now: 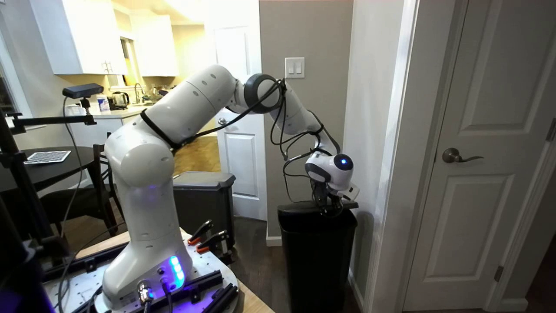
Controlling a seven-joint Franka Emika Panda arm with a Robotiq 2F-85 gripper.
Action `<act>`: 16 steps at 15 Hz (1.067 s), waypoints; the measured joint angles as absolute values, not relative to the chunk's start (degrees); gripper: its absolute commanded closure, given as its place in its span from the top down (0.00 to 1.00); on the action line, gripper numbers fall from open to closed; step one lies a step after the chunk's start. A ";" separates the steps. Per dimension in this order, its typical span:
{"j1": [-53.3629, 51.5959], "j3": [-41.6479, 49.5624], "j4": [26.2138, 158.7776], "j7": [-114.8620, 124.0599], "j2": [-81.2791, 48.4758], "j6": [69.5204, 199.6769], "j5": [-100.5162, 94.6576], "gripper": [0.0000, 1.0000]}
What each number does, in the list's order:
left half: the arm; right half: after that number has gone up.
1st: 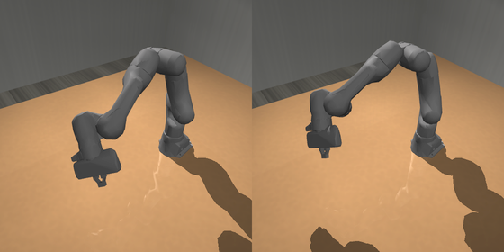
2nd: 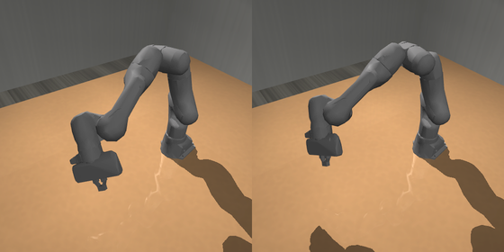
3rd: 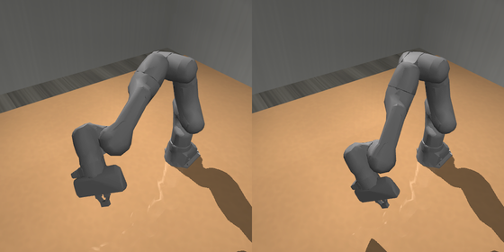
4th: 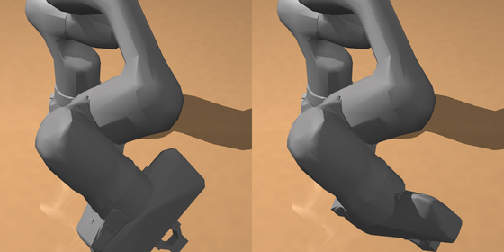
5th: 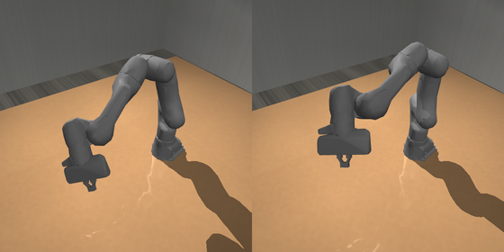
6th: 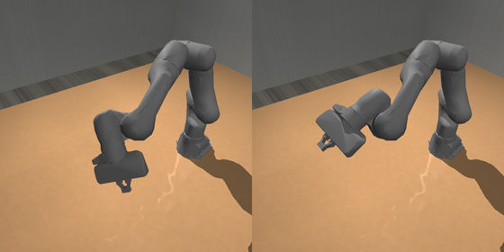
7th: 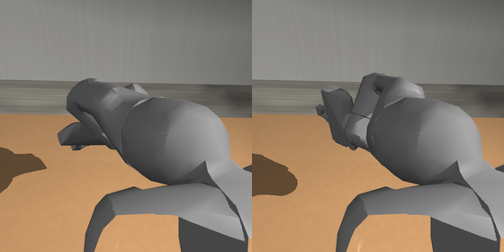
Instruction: Open the black bin.
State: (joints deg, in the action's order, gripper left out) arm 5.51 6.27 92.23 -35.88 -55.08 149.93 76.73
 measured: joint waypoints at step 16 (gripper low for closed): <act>0.87 3.96 95.58 -34.88 -46.13 161.40 73.60 1.00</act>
State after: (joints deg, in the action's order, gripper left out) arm 0.87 3.96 95.58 -34.88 -46.13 161.40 73.60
